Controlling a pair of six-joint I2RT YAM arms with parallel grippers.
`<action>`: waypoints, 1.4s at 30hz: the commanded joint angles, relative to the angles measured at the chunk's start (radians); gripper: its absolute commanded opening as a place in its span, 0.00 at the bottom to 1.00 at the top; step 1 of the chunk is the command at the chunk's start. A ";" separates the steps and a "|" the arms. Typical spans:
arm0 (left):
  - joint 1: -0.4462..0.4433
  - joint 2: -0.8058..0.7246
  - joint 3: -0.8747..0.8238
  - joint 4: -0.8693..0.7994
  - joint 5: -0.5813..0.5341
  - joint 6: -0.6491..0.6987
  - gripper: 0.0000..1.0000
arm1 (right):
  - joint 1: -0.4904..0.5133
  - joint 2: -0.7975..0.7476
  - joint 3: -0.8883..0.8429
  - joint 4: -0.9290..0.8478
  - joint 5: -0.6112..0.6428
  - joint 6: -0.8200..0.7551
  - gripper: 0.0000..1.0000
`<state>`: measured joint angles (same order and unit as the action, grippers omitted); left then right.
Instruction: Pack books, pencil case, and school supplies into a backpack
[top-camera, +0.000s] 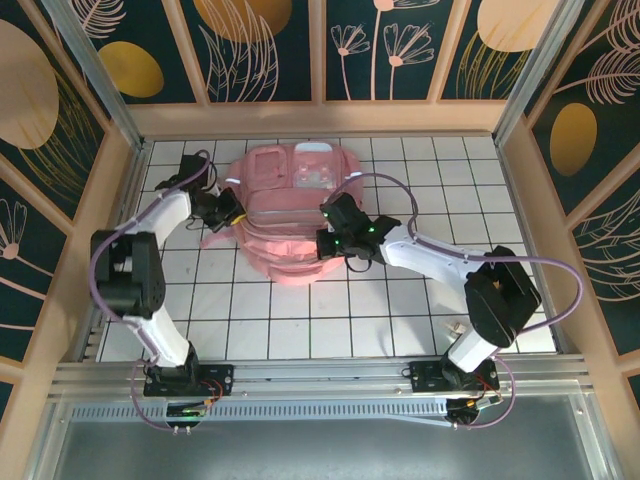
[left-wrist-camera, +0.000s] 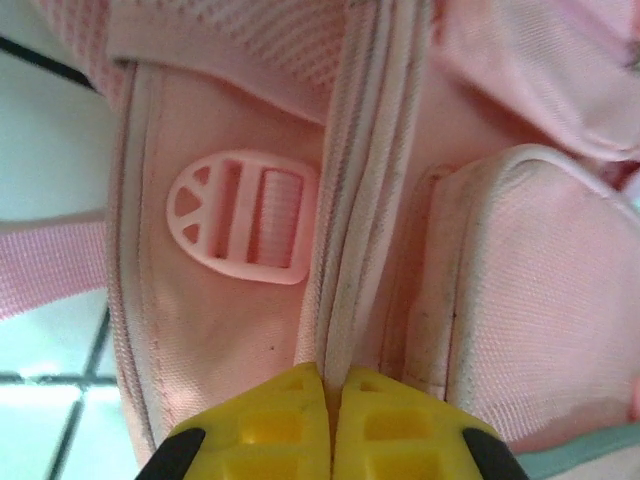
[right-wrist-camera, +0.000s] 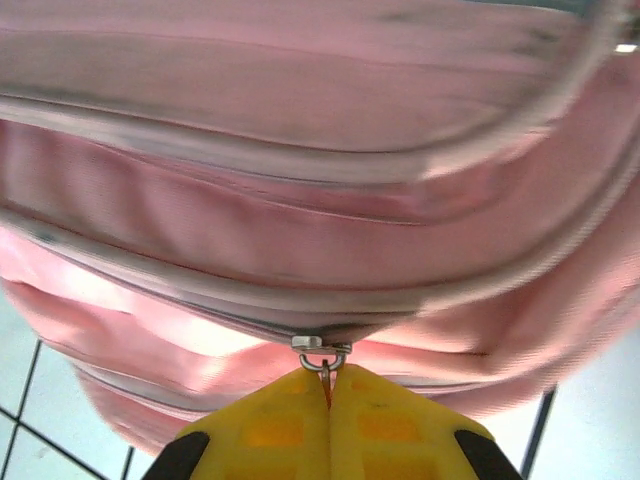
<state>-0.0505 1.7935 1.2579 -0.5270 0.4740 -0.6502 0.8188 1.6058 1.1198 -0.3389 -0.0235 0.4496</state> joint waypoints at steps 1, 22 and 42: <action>0.049 0.055 0.083 -0.042 0.077 0.137 0.21 | 0.001 -0.016 0.005 -0.090 -0.029 -0.038 0.00; -0.222 -0.494 -0.452 0.189 -0.216 -0.480 0.40 | 0.095 0.164 0.223 0.141 -0.315 0.071 0.00; -0.333 -0.562 -0.467 0.218 -0.314 -0.725 0.39 | 0.171 0.257 0.273 0.170 -0.293 0.074 0.00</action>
<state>-0.3691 1.2125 0.8112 -0.3172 0.1520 -1.1206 0.9703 1.8572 1.3430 -0.1978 -0.2729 0.5152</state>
